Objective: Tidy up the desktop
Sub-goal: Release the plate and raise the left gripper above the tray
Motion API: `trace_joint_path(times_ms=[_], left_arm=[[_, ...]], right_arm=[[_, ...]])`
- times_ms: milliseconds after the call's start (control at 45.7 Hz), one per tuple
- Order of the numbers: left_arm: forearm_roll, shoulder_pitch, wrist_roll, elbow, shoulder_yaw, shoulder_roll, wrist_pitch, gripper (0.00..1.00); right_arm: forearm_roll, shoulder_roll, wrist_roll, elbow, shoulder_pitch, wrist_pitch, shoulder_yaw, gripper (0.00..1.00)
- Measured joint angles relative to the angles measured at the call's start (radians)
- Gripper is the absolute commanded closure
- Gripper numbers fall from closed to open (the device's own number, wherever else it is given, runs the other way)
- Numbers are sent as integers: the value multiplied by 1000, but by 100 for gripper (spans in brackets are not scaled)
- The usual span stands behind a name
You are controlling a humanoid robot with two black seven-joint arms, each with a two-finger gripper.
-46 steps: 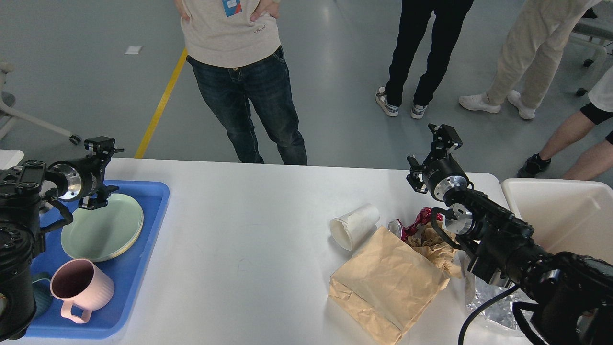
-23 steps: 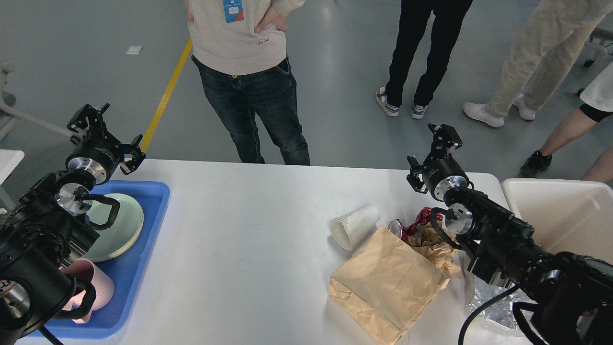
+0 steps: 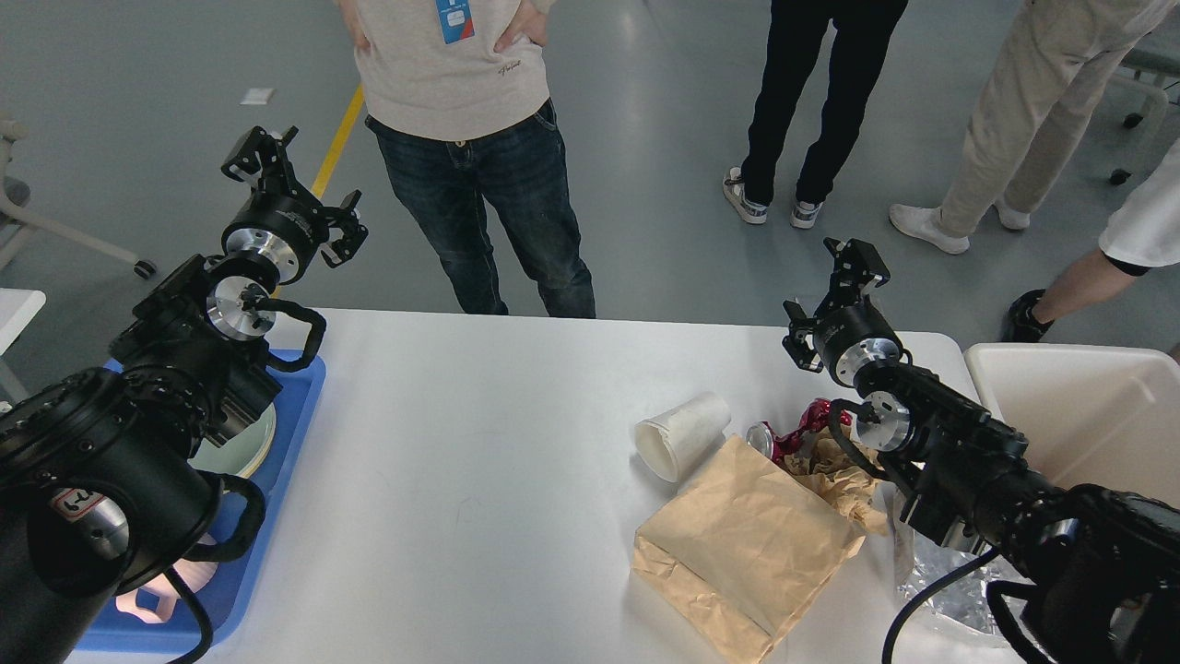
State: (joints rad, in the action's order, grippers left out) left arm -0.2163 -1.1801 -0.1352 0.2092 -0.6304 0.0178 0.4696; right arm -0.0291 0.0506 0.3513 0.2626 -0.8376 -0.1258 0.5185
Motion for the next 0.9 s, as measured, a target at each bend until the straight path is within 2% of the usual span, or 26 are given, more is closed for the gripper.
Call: trace_joint_path(times_ms=[285,350,525,766,897], left_arm=[[0,41,-14,-8,1,20,12,4],[0,57,-35,-9,1,21,13,4],[2,100,-146,-14,2,24,17,4],[4,114,-180,-22,63,28,10,4],[4,140,-246,-22,147,44,18,4]], right_arm=[[0,0,0,0,0,0,0,0],[0,0,0,0,0,0,0,0],[0,0,0,0,0,0,0,0],[0,0,0,0,0,-1,0,0],[0,0,0,0,0,-2,0,0]])
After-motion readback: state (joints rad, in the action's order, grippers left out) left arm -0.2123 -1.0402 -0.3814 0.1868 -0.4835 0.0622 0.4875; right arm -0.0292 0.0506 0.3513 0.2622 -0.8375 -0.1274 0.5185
